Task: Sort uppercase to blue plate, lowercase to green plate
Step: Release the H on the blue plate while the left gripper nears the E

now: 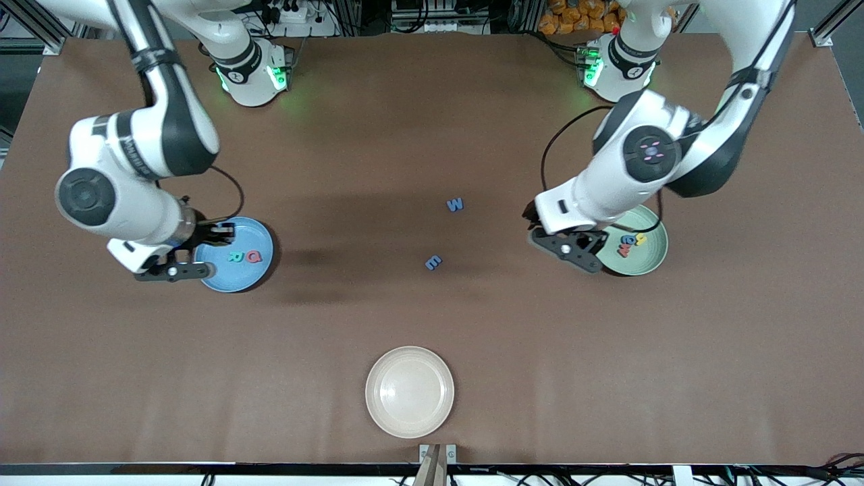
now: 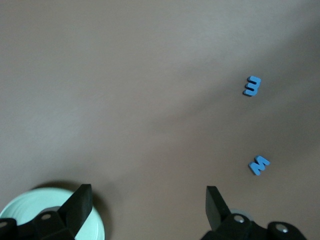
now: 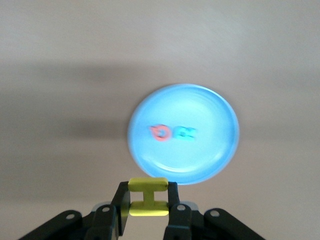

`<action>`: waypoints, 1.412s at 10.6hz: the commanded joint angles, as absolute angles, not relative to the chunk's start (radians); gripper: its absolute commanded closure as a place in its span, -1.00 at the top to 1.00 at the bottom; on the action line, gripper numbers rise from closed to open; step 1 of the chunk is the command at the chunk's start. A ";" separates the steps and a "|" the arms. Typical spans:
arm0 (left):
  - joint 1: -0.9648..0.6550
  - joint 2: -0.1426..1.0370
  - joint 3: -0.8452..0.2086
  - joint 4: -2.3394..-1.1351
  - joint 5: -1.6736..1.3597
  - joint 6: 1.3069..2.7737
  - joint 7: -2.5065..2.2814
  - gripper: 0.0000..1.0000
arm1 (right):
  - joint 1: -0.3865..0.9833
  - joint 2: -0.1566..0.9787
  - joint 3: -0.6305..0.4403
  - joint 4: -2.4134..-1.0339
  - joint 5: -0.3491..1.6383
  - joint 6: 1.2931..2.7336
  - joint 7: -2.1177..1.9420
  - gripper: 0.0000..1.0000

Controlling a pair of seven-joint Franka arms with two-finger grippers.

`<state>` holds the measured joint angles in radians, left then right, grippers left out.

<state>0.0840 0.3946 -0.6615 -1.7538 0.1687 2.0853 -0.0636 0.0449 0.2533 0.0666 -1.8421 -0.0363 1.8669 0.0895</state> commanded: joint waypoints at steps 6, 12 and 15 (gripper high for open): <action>-0.132 0.661 -0.664 -1.732 0.520 2.366 -0.389 1.00 | -0.081 0.292 0.086 -2.068 -0.031 2.098 0.003 0.99; -0.244 0.779 -0.588 -1.701 0.643 2.506 -0.414 1.00 | -0.098 0.135 0.087 -1.950 -0.031 1.956 -0.005 1.00; -0.288 0.839 -0.580 -1.613 0.681 2.508 -0.371 1.00 | -0.092 0.059 0.086 -1.914 -0.031 1.950 -0.005 1.00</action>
